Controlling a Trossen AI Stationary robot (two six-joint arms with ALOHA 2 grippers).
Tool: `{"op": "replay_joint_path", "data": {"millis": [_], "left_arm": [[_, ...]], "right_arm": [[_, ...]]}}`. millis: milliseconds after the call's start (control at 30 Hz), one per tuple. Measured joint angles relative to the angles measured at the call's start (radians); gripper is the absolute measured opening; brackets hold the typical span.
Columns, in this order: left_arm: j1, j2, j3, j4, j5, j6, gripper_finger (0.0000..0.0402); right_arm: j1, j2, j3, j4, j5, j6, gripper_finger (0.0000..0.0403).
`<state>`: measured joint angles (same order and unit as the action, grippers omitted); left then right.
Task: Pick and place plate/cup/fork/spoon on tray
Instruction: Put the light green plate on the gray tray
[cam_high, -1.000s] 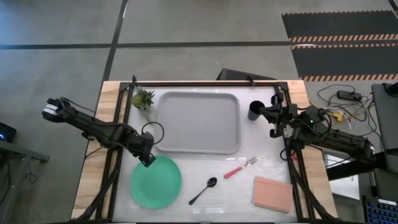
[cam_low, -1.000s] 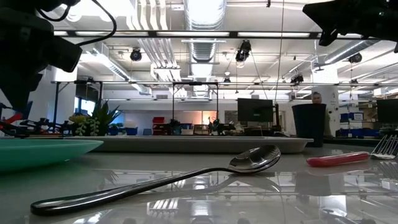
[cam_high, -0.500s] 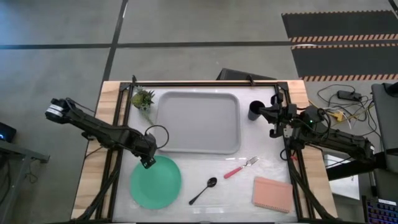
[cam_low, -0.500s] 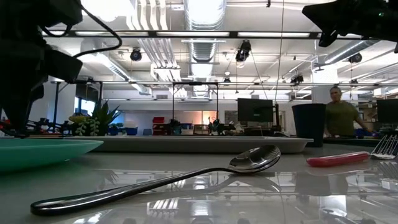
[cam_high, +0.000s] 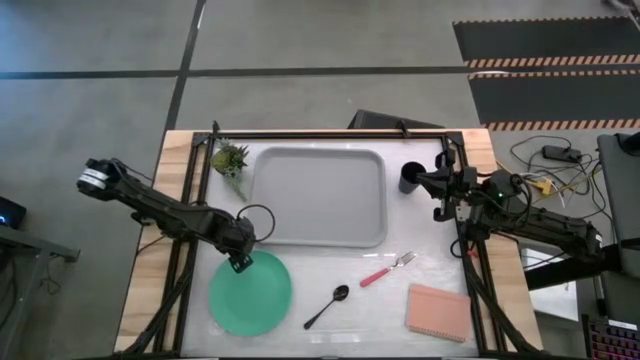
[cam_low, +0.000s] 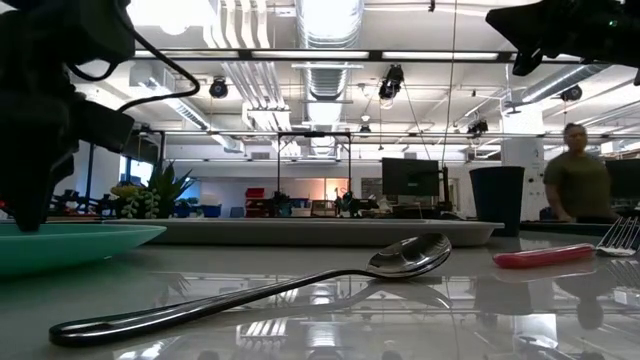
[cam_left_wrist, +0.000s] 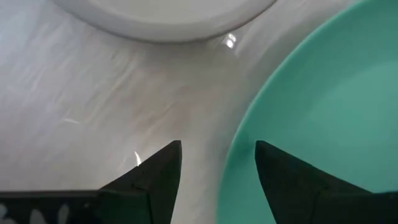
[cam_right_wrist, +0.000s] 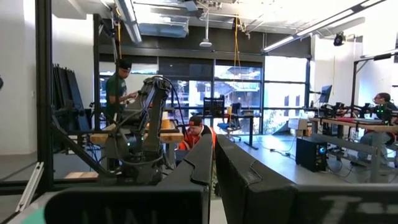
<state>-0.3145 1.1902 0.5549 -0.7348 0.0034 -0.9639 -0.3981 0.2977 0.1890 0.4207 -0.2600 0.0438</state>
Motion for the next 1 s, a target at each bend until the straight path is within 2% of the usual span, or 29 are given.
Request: {"op": "replay_joint_path", "data": {"millis": [367,667,1000], "left_arm": [[0.000,0.047,0.001,0.042,-0.014,0.059,0.0177],[0.000,0.039,0.001,0.048,-0.010,0.060,0.0108],[-0.002,-0.010,0.004,0.052,0.006,0.025,0.0008]], "right_arm": [[0.000,0.000,0.000,-0.005,0.000,0.001,0.0009],[0.000,0.000,0.000,-0.017,0.000,0.010,0.0009],[0.000,0.000,0.000,-0.020,0.000,0.015,0.0009]]}}
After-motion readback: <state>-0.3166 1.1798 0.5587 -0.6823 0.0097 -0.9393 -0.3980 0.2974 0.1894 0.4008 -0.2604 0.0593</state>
